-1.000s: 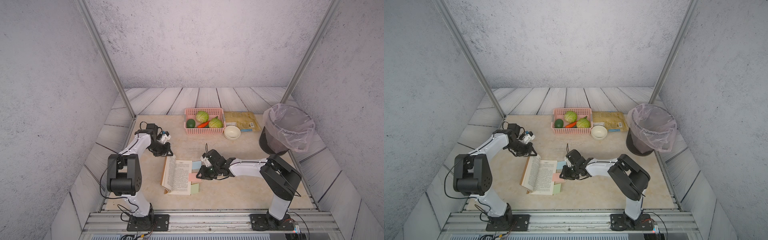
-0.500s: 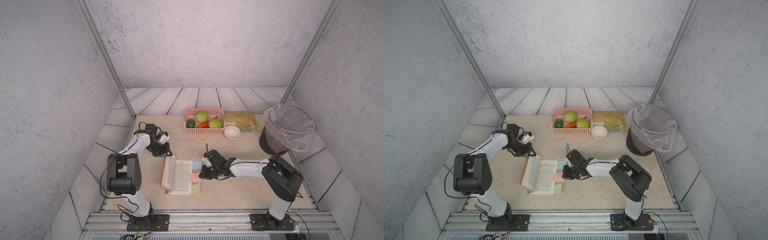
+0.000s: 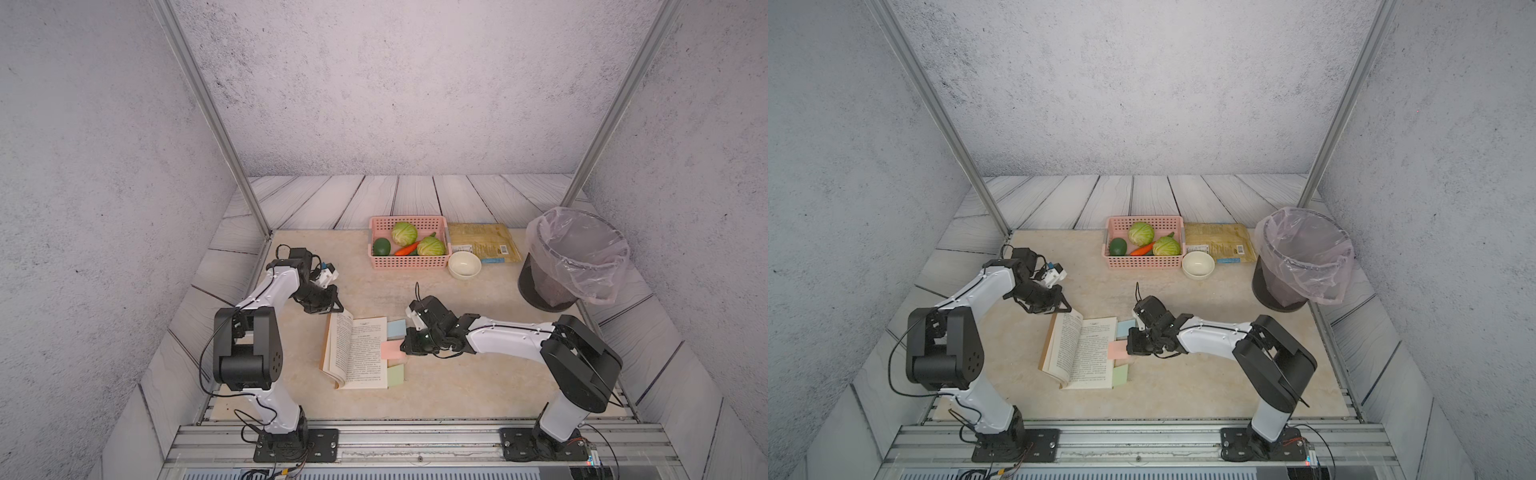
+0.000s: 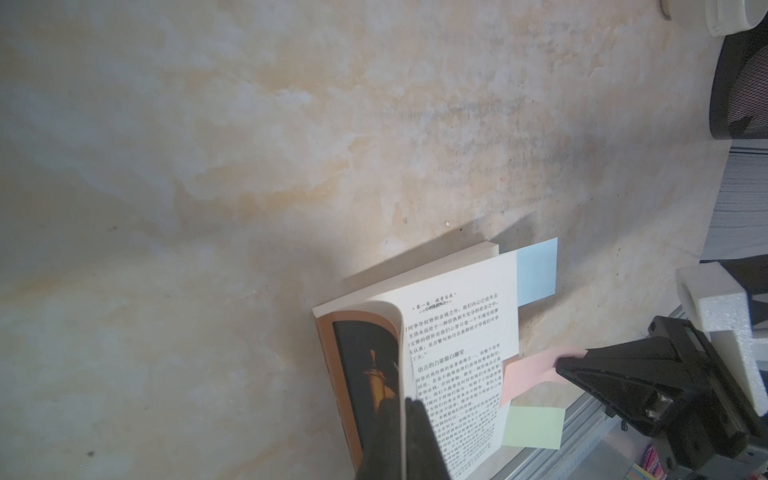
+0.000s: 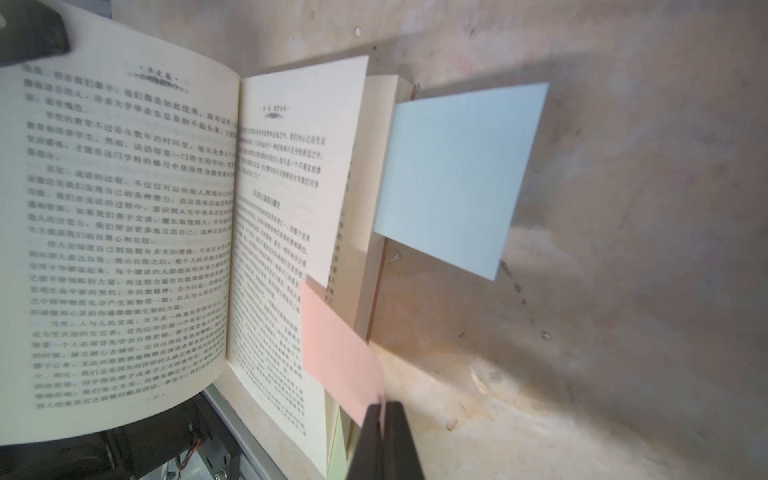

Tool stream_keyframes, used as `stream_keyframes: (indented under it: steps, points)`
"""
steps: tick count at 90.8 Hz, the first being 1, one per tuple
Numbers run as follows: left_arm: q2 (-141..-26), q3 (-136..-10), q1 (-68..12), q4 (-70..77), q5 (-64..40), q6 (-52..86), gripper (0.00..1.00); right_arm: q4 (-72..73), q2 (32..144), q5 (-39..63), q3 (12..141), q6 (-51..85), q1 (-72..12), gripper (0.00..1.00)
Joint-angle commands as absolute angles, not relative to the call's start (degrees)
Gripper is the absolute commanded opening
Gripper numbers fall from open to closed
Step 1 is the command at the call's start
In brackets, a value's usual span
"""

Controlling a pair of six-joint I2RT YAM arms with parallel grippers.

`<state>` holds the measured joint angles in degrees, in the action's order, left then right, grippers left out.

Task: Peel off the used sticky note
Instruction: Tear off the note from the book.

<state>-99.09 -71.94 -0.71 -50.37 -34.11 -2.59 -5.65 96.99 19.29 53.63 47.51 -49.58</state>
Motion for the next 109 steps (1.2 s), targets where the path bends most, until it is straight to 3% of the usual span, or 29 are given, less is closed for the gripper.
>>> stream_keyframes:
  steps: [1,41,75,98,109]
  points:
    - [-99.34,-71.44,0.00,-51.22,-33.95,-3.16,0.00,-9.30,95.71,16.82,54.29,46.19,-49.57,0.00]
    - [-99.31,-71.37,0.06,-51.41,-34.28,-3.16,0.00,-12.39,94.51,15.91,56.58,43.19,-49.57,0.00]
    - [-99.14,-71.52,0.07,-51.30,-34.35,-3.34,0.00,-23.90,80.90,9.70,61.11,40.36,-48.69,0.00]
    - [-99.53,-71.73,0.04,-51.40,-34.12,-3.26,0.00,-39.69,69.55,7.36,68.90,36.79,-37.64,0.00]
    - [-99.41,-71.74,0.06,-51.51,-34.10,-3.34,0.00,-48.26,66.77,6.15,77.80,34.14,-27.55,0.00]
